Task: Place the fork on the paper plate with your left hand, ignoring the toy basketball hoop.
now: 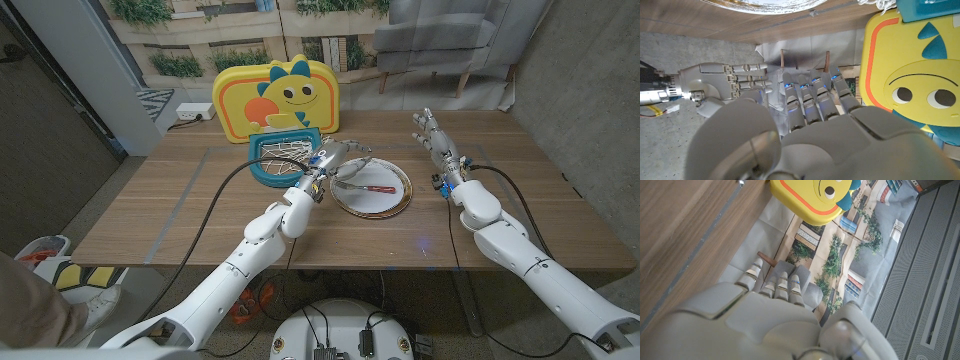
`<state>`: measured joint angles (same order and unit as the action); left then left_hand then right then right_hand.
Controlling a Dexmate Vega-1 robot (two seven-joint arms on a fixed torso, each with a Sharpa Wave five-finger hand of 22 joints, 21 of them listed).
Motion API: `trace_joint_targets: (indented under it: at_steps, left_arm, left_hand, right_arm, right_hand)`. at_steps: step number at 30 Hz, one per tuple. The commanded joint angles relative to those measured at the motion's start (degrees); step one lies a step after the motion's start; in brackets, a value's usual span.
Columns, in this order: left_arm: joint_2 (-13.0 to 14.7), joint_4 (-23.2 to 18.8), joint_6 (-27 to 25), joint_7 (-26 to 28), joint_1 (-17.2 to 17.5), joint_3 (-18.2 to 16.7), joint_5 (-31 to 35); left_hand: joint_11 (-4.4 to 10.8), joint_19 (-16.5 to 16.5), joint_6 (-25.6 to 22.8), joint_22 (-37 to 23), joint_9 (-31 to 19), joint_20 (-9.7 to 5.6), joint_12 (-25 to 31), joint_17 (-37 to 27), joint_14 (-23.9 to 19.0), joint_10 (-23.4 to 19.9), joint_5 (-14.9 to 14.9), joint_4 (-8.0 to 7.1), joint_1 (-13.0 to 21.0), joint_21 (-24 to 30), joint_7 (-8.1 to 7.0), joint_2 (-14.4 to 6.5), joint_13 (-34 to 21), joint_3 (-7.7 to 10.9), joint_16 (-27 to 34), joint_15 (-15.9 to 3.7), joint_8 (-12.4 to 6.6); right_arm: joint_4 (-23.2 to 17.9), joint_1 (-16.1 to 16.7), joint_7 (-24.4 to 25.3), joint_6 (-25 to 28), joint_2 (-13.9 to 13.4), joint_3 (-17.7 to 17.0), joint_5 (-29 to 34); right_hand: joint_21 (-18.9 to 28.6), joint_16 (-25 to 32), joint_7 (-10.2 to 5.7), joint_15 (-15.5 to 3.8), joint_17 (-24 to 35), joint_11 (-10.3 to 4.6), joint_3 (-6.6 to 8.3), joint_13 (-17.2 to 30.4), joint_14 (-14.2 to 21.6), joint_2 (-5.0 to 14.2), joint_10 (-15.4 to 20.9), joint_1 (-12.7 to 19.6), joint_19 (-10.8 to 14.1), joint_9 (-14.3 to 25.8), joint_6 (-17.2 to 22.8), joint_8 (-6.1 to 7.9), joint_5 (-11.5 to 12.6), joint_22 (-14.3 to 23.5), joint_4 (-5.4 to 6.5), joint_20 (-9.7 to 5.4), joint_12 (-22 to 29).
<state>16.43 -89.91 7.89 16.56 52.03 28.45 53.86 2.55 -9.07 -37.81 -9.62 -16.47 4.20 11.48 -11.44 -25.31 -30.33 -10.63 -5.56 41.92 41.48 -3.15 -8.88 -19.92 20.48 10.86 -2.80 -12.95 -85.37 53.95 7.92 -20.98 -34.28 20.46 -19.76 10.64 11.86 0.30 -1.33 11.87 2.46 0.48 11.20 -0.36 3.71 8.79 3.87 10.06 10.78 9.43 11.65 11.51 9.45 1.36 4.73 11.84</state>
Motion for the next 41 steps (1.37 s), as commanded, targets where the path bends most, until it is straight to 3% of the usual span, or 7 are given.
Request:
trace_joint_targets:
  at_steps: [1, 41]
  left_arm:
    - [0.35, -0.91, 1.81, 1.47, 0.69, -1.03, -0.59]
    - [0.45, -6.53, -1.01, 3.39, 5.02, -2.76, 1.87]
  left_hand:
    - [0.05, -0.27, -0.22, -0.09, 0.03, 0.26, 0.34, 0.02, 0.26, -0.31, -0.6, -0.09, -0.34, -0.15, 0.11, 0.19, -0.1, 0.32, 0.48, -0.62, 0.27]
    - [0.19, -0.57, -0.29, -0.13, 0.54, 0.38, 0.48, 0.26, 0.65, -0.01, -0.69, 0.3, -1.37, -1.35, -0.09, 0.27, 0.62, 1.07, 0.52, -0.51, 0.67]
  right_arm:
    - [-0.03, -1.24, 0.21, 0.09, 0.72, 0.44, 0.31]
    - [-0.76, -0.58, -1.12, 0.03, 0.23, 0.93, -0.17]
  right_hand:
    - [0.14, 0.09, 0.06, -0.18, 0.08, 0.01, -0.14, 0.19, 0.27, -0.13, 0.28, -0.34, 0.23, 0.25, 0.34, -0.06, 0.46, 0.27, 0.47, 0.25, -0.12]
    - [0.15, 0.07, 0.08, 0.0, -0.05, -0.1, 0.11, 0.19, 0.53, 0.34, 0.25, -0.02, 0.33, 0.24, -0.32, -0.28, 0.72, 0.26, 0.59, 0.3, -0.16]
